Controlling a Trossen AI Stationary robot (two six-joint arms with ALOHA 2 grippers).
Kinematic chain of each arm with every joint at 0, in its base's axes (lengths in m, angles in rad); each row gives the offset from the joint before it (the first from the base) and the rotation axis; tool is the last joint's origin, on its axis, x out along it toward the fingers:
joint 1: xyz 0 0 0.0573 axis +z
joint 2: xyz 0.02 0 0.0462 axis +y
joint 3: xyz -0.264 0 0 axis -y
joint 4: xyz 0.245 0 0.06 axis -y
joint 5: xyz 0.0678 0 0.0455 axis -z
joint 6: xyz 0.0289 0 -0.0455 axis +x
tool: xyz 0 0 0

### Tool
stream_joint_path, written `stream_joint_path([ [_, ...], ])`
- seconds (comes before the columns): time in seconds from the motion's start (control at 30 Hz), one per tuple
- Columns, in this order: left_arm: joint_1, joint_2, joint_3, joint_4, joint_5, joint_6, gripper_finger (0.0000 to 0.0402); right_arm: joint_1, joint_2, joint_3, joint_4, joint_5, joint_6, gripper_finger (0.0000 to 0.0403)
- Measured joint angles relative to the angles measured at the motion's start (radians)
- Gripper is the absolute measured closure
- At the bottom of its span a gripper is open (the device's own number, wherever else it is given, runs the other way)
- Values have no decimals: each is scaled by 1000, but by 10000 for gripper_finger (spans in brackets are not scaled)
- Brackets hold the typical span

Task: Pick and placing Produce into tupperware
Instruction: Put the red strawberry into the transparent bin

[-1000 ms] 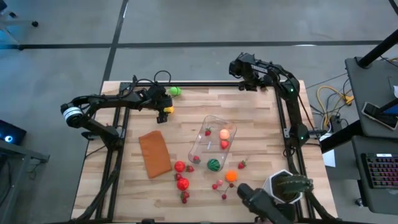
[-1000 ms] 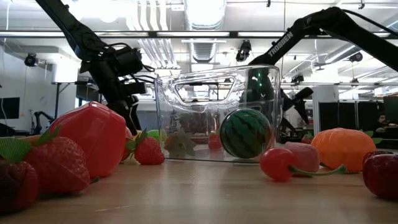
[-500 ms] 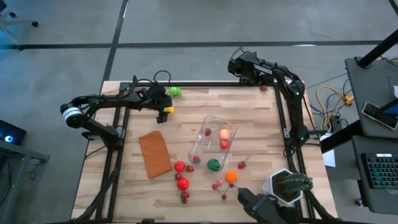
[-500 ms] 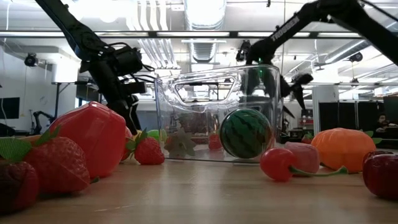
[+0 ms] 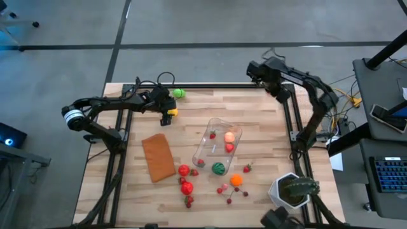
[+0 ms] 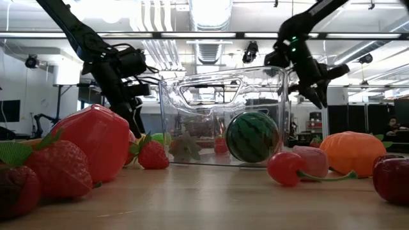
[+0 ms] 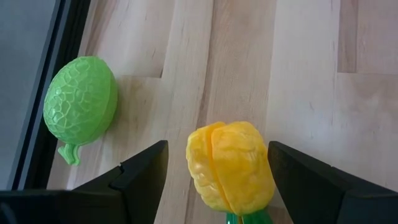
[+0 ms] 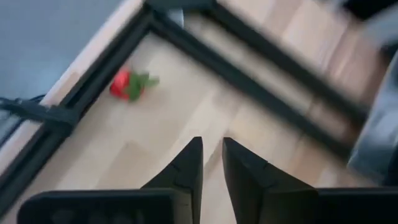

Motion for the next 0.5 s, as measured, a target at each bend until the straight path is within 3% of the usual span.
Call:
stream_joint_path([
  [0.07, 0, 0, 0, 1, 0, 0, 141, 7, -47, -40, 43, -82, -17, 348],
  [0.27, 0, 0, 0, 6, 0, 0, 141, 29, -169, -86, 49, -123, -285, 342],
  [0.4, 0, 0, 0, 34, 0, -6, 141, 60, -217, -109, 62, -65, -169, 345],
  [0.5, 0, 0, 0, 55, 0, -23, 141, 68, -213, -155, 204, -19, -106, 346],
])
